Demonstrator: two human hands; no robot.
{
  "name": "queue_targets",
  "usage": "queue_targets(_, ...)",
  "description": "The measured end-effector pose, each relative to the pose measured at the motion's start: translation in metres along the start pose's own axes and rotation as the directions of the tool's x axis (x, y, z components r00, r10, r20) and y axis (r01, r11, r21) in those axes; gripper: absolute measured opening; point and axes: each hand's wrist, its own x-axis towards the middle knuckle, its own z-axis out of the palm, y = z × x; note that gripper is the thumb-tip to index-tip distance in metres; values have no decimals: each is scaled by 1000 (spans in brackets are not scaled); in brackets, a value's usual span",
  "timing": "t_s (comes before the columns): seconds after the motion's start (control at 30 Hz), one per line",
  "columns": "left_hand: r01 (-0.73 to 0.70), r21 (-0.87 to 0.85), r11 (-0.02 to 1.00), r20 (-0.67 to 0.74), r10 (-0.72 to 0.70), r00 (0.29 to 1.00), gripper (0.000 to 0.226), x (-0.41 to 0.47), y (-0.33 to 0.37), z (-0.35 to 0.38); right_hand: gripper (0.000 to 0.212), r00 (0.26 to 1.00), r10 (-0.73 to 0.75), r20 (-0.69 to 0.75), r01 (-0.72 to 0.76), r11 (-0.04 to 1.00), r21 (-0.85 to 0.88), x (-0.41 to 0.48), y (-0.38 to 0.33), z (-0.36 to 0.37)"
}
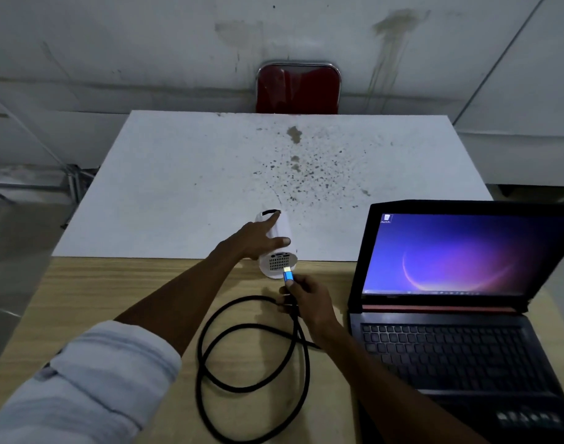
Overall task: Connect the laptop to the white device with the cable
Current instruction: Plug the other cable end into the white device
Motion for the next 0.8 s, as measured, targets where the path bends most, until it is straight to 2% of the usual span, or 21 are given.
queue_targets(0.1, 20, -69, 997, 16, -19, 1000, 87, -5, 3, -3, 26, 1000, -4, 18, 4, 1000, 27, 1, -12, 7)
queue_targets(0.23, 13, -72, 997, 28, -11, 1000, 87, -7, 4, -4, 31, 1000, -2, 25, 0, 998, 64, 0, -21, 16)
queue_targets(0.8, 56, -154, 986, 38, -51, 998, 88, -2, -1, 1, 26, 997, 64, -33, -61, 995, 73, 6, -38, 35)
